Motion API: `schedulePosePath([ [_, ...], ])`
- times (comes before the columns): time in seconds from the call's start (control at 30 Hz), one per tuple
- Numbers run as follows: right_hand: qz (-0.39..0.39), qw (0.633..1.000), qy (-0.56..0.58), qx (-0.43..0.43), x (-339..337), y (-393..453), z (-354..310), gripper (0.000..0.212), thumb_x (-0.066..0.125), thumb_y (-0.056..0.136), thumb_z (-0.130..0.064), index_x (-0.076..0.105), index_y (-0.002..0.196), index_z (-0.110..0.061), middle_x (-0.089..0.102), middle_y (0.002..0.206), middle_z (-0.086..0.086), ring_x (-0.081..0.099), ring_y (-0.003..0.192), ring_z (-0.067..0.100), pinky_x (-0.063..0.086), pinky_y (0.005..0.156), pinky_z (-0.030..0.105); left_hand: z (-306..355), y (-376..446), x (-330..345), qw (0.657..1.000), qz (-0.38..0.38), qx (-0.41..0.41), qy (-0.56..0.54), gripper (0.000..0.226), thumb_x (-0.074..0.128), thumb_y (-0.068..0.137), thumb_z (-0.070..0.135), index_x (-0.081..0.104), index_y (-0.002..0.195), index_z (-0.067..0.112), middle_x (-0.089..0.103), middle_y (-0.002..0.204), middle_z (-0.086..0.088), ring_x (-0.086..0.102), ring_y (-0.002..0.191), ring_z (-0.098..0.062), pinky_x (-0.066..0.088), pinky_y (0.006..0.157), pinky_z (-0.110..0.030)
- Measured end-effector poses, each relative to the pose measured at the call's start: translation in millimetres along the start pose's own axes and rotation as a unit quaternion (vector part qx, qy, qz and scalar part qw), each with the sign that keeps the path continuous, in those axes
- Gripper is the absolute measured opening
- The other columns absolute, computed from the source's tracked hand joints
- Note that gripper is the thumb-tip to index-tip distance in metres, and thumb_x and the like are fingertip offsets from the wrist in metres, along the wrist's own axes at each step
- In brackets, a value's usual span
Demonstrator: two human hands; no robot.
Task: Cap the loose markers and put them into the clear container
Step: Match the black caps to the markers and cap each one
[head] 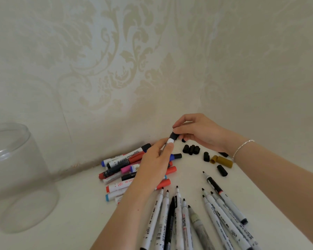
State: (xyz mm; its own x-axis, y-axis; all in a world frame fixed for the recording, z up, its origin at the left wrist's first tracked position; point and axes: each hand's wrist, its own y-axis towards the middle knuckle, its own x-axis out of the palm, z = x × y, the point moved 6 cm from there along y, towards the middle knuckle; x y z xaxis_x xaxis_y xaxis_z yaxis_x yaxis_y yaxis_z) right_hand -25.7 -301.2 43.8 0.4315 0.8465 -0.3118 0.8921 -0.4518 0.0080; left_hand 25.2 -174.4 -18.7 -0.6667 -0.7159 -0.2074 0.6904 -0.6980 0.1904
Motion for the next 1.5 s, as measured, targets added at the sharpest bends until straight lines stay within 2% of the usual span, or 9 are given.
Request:
schedulePosePath([
  [0.2, 0.031, 0.998, 0.044, -0.029, 9.6, -2.4, -2.1, 0.005, 0.064, 0.087, -0.003, 0.063, 0.087, 0.002, 0.066, 0.075, 0.015, 0.058, 0.057, 0.016, 0.05, 0.057, 0.021, 2.2, -1.5, -2.6, 0.998, 0.038, 0.027, 0.044, 0.029, 0.039, 0.101, 0.04, 0.061, 0.109, 0.025, 0.042, 0.058, 0.012, 0.044, 0.043, 0.003, 0.032, 0.046, -0.009],
  [0.4, 0.058, 0.997, 0.036, -0.043, 23.1, 0.2, -0.6, 0.006, 0.066, 0.086, -0.003, 0.063, 0.086, 0.003, 0.065, 0.07, 0.012, 0.056, 0.053, 0.017, 0.05, 0.06, 0.027, -1.1, -0.3, -9.0, 0.997, 0.069, 0.024, -0.001, 0.027, 0.043, 0.101, 0.035, 0.067, 0.103, 0.022, 0.042, 0.049, 0.011, 0.04, 0.041, -0.003, 0.033, 0.044, -0.015],
  [0.57, 0.052, 0.997, -0.013, -0.06, 35.6, 6.5, -15.5, 0.008, 0.065, 0.086, -0.005, 0.061, 0.081, -0.002, 0.066, 0.076, 0.019, 0.058, 0.053, 0.016, 0.054, 0.063, 0.03, -2.5, 2.0, -21.7, 0.996, 0.086, 0.018, -0.005, 0.021, 0.044, 0.1, 0.038, 0.063, 0.093, 0.037, 0.071, 0.087, 0.007, 0.063, 0.065, 0.003, 0.046, 0.061, -0.023],
  [0.67, 0.031, 0.996, -0.069, -0.044, 31.4, 7.9, -22.0, 0.008, 0.064, 0.087, -0.005, 0.059, 0.081, -0.006, 0.068, 0.083, 0.022, 0.062, 0.06, 0.02, 0.057, 0.069, 0.032, 4.0, 1.4, -29.1, 0.981, 0.091, 0.066, 0.155, 0.028, 0.036, 0.099, 0.045, 0.06, 0.108, 0.035, 0.07, 0.09, 0.009, 0.066, 0.082, -0.004, 0.055, 0.076, -0.032],
  [0.8, 0.051, 0.991, -0.111, 0.05, -4.0, 2.5, -2.6, 0.012, 0.06, 0.092, -0.012, 0.061, 0.1, -0.003, 0.069, 0.089, 0.015, 0.065, 0.066, 0.019, 0.058, 0.064, 0.026, 4.9, 5.1, -41.6, 0.892, 0.087, 0.122, 0.426, 0.035, 0.032, 0.102, 0.034, 0.049, 0.132, 0.029, 0.059, 0.102, 0.006, 0.057, 0.09, -0.013, 0.043, 0.083, -0.028],
  [0.93, -0.025, 0.908, -0.345, 0.237, -37.3, -21.3, 40.9, 0.016, 0.061, 0.091, -0.02, 0.057, 0.091, -0.004, 0.067, 0.085, 0.015, 0.06, 0.059, 0.019, 0.052, 0.05, 0.025, -8.5, 8.1, -59.0, 0.852, 0.121, 0.095, 0.501, 0.033, 0.041, 0.1, 0.026, 0.052, 0.131, 0.032, 0.059, 0.11, 0.005, 0.052, 0.103, -0.018, 0.03, 0.09, -0.032],
  [1.07, -0.13, 0.831, -0.438, 0.317, -36.8, -46.5, 73.6, 0.023, 0.067, 0.086, -0.024, 0.051, 0.083, -0.008, 0.067, 0.092, 0.016, 0.064, 0.071, 0.021, 0.057, 0.066, 0.029, -19.8, 11.1, -56.1, 0.847, 0.118, 0.066, 0.514, 0.038, 0.041, 0.098, 0.019, 0.055, 0.131, 0.032, 0.061, 0.12, 0.002, 0.051, 0.113, -0.021, 0.028, 0.101, -0.039],
  [1.23, -0.102, 0.839, -0.449, 0.291, -26.9, -50.2, 90.3, 0.022, 0.066, 0.083, -0.014, 0.045, 0.082, -0.009, 0.064, 0.077, 0.009, 0.064, 0.07, 0.021, 0.058, 0.08, 0.035, -23.0, 10.8, -51.9, 0.86, 0.11, 0.056, 0.495, 0.042, 0.038, 0.098, 0.012, 0.051, 0.135, 0.028, 0.059, 0.126, 0.0, 0.05, 0.119, -0.022, 0.022, 0.108, -0.042],
  [1.5, 0.077, 0.941, -0.28, 0.172, -63.6, -37.3, 27.0, 0.016, 0.068, 0.08, -0.003, 0.053, 0.077, -0.005, 0.06, 0.062, 0.01, 0.055, 0.053, 0.02, 0.049, 0.055, 0.025, -2.0, 7.7, -34.6, 0.902, 0.104, 0.118, 0.403, 0.037, 0.04, 0.101, 0.029, 0.052, 0.135, 0.022, 0.05, 0.139, 0.001, 0.045, 0.128, -0.016, 0.027, 0.114, -0.037],
])
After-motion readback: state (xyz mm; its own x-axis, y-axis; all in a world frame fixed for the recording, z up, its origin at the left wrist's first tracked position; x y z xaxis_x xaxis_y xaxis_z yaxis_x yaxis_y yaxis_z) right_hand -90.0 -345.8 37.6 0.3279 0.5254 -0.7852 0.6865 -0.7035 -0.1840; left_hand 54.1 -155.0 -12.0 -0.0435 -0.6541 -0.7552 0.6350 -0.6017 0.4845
